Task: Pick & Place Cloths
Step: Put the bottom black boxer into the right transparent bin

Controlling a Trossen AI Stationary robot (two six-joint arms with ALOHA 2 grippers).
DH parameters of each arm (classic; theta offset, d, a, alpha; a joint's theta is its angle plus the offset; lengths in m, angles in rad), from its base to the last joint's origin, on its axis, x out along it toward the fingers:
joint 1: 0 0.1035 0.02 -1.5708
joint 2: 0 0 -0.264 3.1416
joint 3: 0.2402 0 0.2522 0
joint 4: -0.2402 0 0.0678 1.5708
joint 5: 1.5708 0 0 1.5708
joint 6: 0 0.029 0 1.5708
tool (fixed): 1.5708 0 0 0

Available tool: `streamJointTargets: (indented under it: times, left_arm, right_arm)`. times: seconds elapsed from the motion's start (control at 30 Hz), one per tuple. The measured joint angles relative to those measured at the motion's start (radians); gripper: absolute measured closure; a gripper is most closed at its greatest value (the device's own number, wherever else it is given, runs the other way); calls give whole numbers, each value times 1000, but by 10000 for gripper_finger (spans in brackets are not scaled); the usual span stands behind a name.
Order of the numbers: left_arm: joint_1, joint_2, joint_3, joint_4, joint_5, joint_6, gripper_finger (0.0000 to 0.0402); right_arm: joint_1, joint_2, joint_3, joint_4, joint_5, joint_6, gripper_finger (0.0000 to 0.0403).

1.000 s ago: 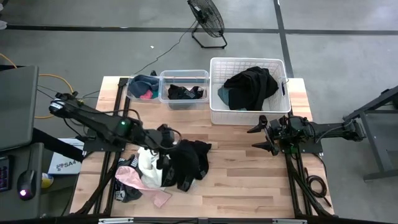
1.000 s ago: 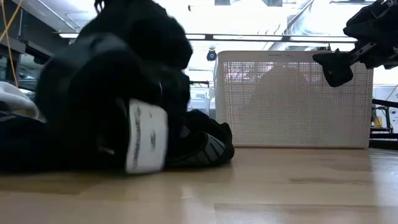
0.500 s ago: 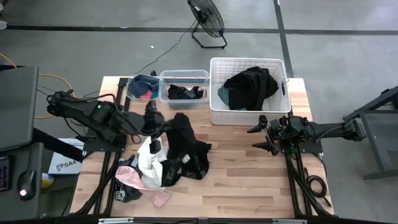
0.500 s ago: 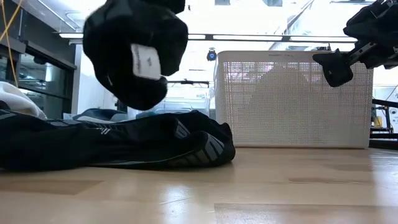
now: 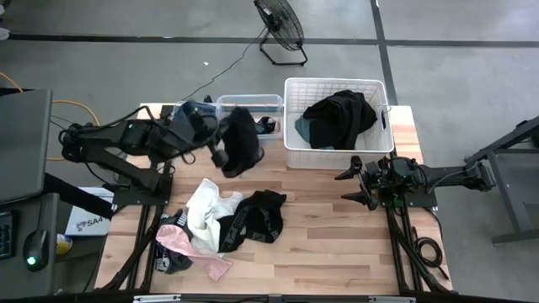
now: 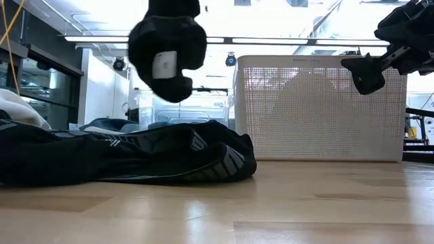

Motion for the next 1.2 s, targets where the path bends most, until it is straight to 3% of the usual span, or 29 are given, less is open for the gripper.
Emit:
streamJointTargets:
  times: [0.13, 0.37, 0.77, 1.2]
  left_arm:
    - [58, 4, 0, 48, -59, 63, 401]
    - [162, 35, 0, 135, -59, 179, 401]
    - [340, 124, 1, 367, 18, 423, 401]
    - [494, 207, -3, 388, 115, 460, 401]
  right_arm:
    - [0, 0, 0, 0, 0, 0, 85]
    - [0, 0, 0, 0, 0, 0, 85]
    - [0, 0, 0, 0, 0, 0, 85]
    - [0, 0, 0, 0, 0, 0, 85]
